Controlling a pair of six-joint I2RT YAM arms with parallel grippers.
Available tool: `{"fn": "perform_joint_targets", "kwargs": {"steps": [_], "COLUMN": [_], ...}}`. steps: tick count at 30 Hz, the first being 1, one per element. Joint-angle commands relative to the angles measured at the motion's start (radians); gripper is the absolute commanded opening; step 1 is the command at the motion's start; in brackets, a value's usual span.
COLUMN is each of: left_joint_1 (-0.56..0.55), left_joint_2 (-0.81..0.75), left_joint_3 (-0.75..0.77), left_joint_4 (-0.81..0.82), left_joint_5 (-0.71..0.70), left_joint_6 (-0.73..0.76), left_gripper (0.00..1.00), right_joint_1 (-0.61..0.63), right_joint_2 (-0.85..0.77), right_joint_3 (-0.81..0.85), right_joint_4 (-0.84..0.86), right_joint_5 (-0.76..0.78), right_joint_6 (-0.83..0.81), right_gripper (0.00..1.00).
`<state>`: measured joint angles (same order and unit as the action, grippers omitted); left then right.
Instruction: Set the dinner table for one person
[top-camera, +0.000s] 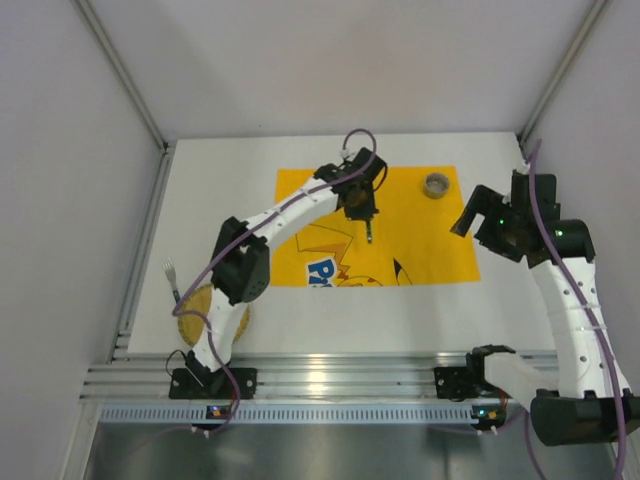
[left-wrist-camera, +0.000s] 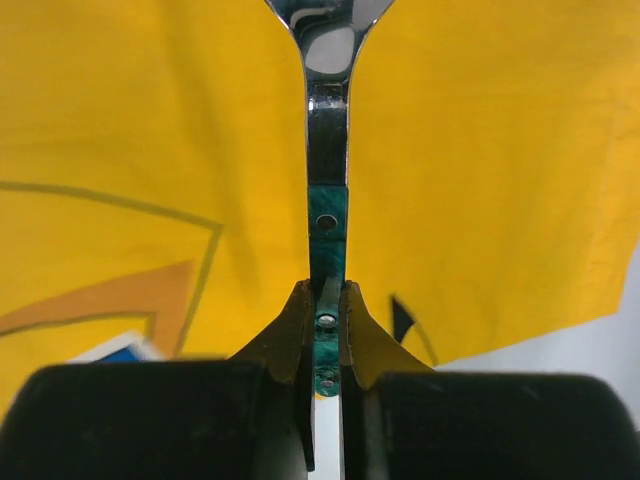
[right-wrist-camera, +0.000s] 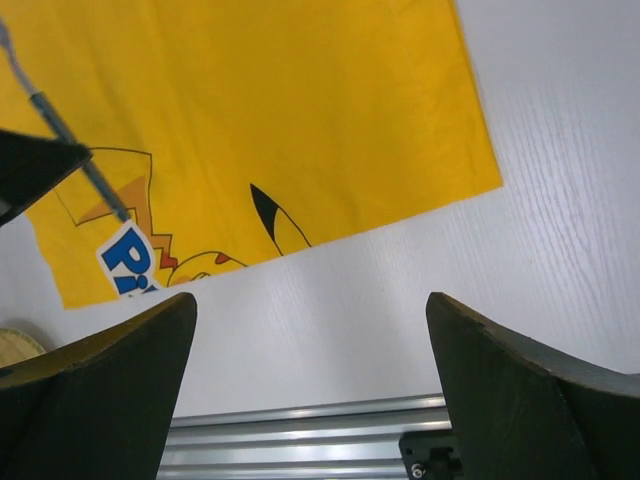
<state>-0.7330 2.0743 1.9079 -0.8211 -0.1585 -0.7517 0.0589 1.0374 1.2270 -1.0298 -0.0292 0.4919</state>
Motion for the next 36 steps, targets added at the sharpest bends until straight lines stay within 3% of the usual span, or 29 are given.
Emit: {"fn": "perform_joint_targets", "kwargs": {"steps": [1,2,5,11,17,22,23,25,26,27,32,36], "left_joint_1": [-0.057,-0.075,-0.107,-0.147,-0.172,-0.175,-0.175,-0.175,-0.175,-0.175,-0.171,-0.145], "left_joint_2": [0.202,0.243,0.365,0.466,0.451,0.469,0.471,0.469,0.463,0.457,0.344,0.173], "left_joint_3": [0.211,0.308,0.385,0.379,0.277,0.292,0.290,0.278,0.269,0.257,0.192,0.111], "left_joint_4": [0.031,0.068,0.217,0.332,0.493,0.559,0.554,0.554,0.568,0.579,0.594,0.448], "left_joint_5": [0.131,0.154,0.275,0.344,0.401,0.410,0.402,0.393,0.395,0.398,0.373,0.295], "left_joint_6": [-0.012,-0.017,-0.041,-0.107,-0.165,-0.242,-0.247,-0.258,-0.264,-0.271,-0.267,-0.178], "left_gripper": [0.00,0.00,0.00,0.00,0.00,0.02,0.21,0.44,0.74,0.82,0.92,0.98], "right_joint_1": [0.009,0.009,0.007,0.015,0.039,0.055,0.058,0.064,0.065,0.070,0.078,0.088], "right_joint_2": [-0.059,-0.082,-0.123,-0.169,-0.189,-0.181,-0.180,-0.178,-0.177,-0.177,-0.171,-0.158], "right_joint_3": [0.080,0.083,0.091,0.088,0.034,0.006,0.005,-0.001,-0.003,-0.009,-0.009,0.017], "right_joint_4": [-0.139,-0.157,-0.211,-0.282,-0.280,-0.260,-0.259,-0.251,-0.250,-0.243,-0.237,-0.234], "right_joint_5": [0.066,0.077,0.103,0.140,0.143,0.123,0.121,0.121,0.121,0.121,0.121,0.124], "right_joint_6": [-0.015,-0.018,-0.030,-0.058,-0.064,-0.061,-0.059,-0.059,-0.059,-0.059,-0.059,-0.062], "right_gripper": [1.00,1.00,1.00,1.00,1.00,1.00,1.00,1.00,1.00,1.00,1.00,1.00]}}
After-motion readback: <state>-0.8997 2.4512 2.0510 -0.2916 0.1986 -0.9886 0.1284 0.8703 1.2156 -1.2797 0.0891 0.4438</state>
